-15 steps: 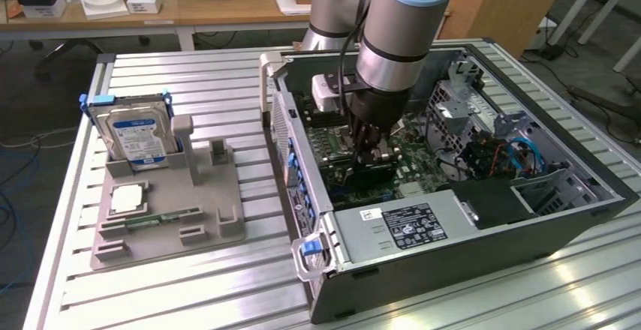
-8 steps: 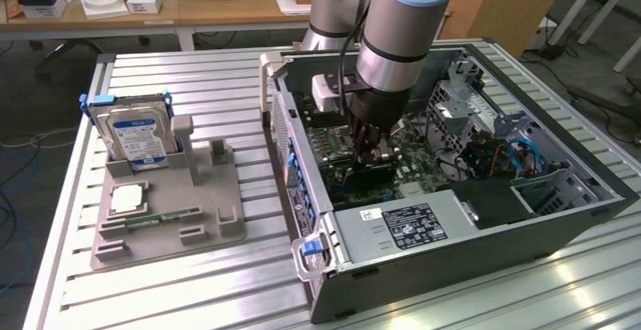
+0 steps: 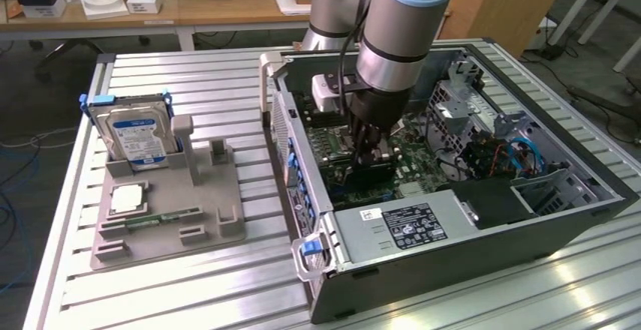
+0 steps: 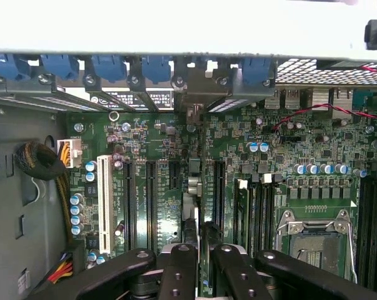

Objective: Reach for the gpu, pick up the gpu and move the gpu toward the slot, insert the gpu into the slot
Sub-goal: 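Insert the gpu into the slot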

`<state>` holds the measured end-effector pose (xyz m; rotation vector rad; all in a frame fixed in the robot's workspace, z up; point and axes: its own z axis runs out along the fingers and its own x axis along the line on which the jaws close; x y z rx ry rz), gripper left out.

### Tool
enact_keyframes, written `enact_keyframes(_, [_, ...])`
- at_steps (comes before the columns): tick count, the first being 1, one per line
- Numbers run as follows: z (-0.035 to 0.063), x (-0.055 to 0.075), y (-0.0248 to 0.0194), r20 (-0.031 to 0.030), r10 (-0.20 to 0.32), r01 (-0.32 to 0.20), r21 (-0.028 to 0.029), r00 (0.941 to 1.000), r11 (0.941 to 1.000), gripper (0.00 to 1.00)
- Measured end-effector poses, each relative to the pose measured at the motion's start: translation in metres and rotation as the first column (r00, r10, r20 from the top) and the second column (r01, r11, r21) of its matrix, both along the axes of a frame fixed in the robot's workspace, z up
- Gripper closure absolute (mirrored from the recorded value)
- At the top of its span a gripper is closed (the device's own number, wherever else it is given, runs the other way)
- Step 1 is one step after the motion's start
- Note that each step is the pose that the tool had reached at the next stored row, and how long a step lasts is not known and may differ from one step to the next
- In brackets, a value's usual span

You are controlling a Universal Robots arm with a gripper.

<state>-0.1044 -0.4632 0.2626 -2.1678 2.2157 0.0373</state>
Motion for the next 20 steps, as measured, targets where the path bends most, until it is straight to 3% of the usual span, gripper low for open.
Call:
enact_keyframes(6, [0.0082,0.0000,0.0001,0.0001,0.000,0.000,0.0008,1.0000,1.0000,0.82])
enact_keyframes(10, [0.0083,0.0000,0.0001,0.0001,0.000,0.000,0.0009,1.0000,1.0000,0.83])
enact_keyframes(11, [0.0083,0.0000,0.0001,0.0001,0.000,0.000,0.0008,1.0000,1.0000,0.89])
enact_keyframes(20, [0.0083,-0.0001,0.0001,0.0001,0.000,0.000,0.0008,1.0000,1.0000,0.90])
